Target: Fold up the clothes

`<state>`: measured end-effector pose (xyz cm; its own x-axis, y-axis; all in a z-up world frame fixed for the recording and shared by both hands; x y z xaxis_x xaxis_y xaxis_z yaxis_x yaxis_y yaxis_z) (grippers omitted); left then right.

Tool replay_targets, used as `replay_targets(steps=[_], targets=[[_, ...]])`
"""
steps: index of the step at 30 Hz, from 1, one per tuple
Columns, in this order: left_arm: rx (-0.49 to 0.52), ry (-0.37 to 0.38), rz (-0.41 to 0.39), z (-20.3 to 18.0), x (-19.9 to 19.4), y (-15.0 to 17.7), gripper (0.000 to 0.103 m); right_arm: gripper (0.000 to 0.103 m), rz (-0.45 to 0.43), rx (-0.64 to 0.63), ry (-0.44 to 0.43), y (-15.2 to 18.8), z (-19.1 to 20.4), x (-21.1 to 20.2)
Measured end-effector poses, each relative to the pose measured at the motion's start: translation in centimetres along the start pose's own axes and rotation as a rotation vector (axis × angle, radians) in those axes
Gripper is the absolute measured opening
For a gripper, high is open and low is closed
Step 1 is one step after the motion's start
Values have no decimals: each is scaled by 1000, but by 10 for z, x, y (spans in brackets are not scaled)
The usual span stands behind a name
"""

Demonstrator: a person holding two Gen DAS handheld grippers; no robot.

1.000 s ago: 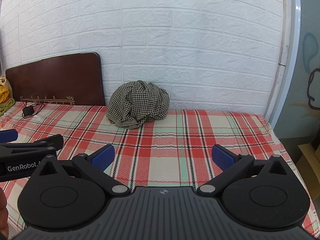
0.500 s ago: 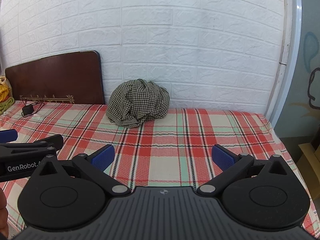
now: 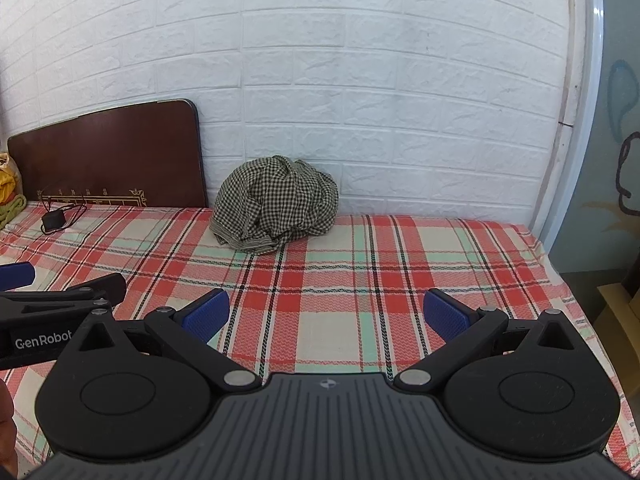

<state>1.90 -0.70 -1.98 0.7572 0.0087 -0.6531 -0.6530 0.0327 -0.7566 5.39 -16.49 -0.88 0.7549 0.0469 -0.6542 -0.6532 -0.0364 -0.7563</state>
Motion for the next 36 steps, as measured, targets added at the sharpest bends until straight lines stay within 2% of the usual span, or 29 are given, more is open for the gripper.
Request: replay_targets(steps=[12, 21, 27, 31, 36], targets=[[4, -4, 22, 0, 16, -4, 103, 103, 20, -4, -5, -7, 0, 19], [14, 17, 27, -3, 49, -22, 103, 103, 21, -16, -15, -23, -1, 46], [-9, 11, 53, -8, 103, -46, 103, 102, -61, -25, -74, -51, -3, 84], [-12, 38, 130, -2, 155, -65, 103, 102, -56, 0, -107, -75, -11, 131], [2, 19, 118, 1, 213, -93, 103, 102, -8, 15, -144, -109, -22, 204]])
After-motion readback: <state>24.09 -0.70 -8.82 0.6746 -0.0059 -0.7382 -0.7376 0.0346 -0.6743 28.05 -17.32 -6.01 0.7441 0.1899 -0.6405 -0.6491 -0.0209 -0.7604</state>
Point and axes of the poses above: each gripper's, at about its wrist camera, not at the fingertips, and x roughly the way its jaws point, z to its left, y to its underside, the point moved 2 cm from there along x, roughly the way its jaws point, and after that the axes turned 9 degrees about z, right-handed, at the moved point
